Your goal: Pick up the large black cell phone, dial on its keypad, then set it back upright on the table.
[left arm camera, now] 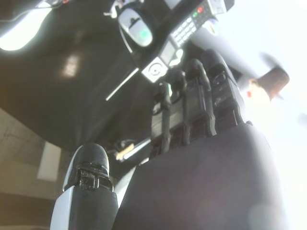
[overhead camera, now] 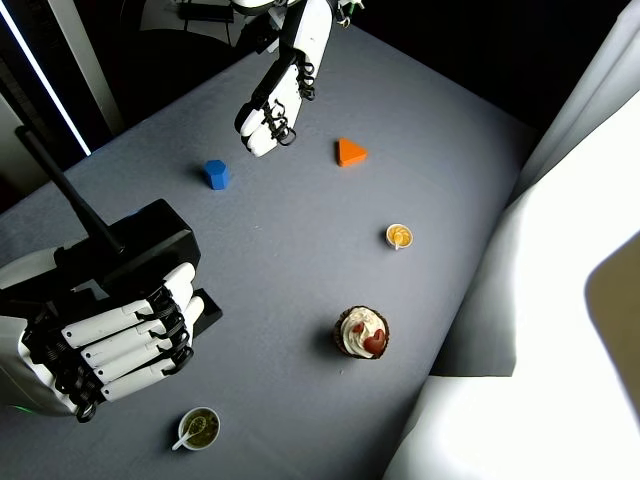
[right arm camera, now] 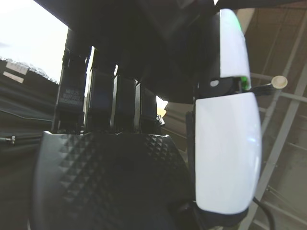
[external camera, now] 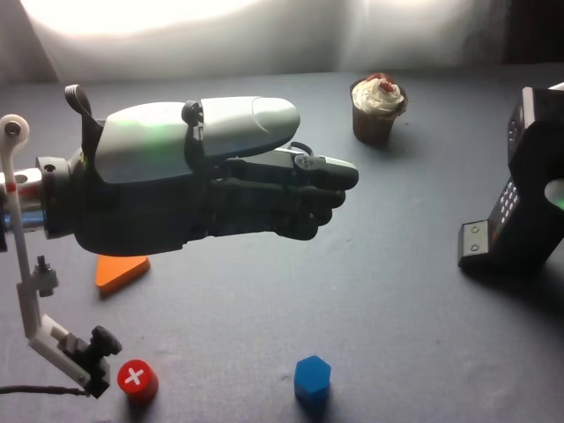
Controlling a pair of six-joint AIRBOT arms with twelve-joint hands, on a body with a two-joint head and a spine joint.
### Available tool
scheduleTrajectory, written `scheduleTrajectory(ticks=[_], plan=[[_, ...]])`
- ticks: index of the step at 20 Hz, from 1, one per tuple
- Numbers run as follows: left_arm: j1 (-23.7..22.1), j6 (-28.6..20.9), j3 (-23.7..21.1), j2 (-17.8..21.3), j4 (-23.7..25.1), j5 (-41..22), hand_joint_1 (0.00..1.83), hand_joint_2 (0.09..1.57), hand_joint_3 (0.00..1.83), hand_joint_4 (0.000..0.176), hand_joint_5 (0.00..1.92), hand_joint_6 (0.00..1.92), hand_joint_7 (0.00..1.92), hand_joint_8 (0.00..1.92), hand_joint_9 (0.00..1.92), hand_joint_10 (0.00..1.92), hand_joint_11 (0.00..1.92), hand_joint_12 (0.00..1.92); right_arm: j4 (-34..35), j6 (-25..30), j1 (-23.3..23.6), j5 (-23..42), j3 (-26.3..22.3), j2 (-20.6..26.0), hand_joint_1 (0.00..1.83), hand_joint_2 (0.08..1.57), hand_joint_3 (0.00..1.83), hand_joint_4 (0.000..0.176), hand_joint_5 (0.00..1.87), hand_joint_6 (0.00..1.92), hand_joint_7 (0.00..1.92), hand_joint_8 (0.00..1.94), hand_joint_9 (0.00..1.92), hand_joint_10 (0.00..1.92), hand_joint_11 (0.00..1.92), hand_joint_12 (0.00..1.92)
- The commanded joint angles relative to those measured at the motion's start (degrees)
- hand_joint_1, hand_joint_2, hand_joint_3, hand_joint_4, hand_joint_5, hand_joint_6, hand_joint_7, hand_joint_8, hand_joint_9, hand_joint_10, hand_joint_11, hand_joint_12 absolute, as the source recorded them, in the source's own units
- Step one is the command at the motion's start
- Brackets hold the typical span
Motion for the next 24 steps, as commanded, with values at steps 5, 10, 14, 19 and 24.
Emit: scheduleTrajectory(ticks=[5,10,14,19,24], plan=[[-1.1,-0.4,-0.2,-0.1,-3.1,-4.9,0.0,1.16,0.0,0.033,0.25,0.0,0.22,0.0,0.18,0.0,0.0,0.45,1.3,0.4,-0.4,7.4,0.2,1.1,0.94,1.02,0.0,0.0,0.55,0.0,0.58,0.0,0.66,0.04,0.26,1.12],[-1.1,-0.4,0.0,-0.1,-3.1,-4.8,0.0,1.16,0.0,0.032,0.26,0.0,0.23,0.0,0.19,0.0,0.0,0.48,1.2,0.2,-1.2,7.4,0.0,1.7,0.85,1.0,0.0,0.0,0.42,0.0,0.41,0.0,0.44,0.0,0.04,1.05],[-1.0,-0.4,0.1,0.0,-3.1,-4.8,0.0,1.16,0.0,0.035,0.26,0.0,0.24,0.01,0.19,0.0,0.0,0.46,1.3,-0.7,-3.5,7.4,-1.1,2.7,0.81,0.97,0.0,0.007,0.34,0.0,0.33,0.0,0.31,0.0,0.0,0.86],[-0.8,-0.4,0.0,0.0,-3.3,-4.7,0.0,1.16,0.0,0.032,0.26,0.0,0.24,0.01,0.18,0.0,0.0,0.45,3.8,-1.9,-7.3,7.4,-6.2,5.8,0.59,0.94,0.0,0.054,0.11,0.0,0.09,0.0,0.07,0.0,0.0,0.35],[-0.5,-0.4,-0.3,-0.1,-3.4,-4.7,0.0,1.16,0.0,0.033,0.25,0.0,0.23,0.0,0.19,0.0,0.0,0.49,9.9,-3.0,-14.8,7.4,-15.7,11.9,0.16,0.85,0.0,0.07,0.0,0.0,0.0,0.0,0.0,0.0,0.0,0.01]])
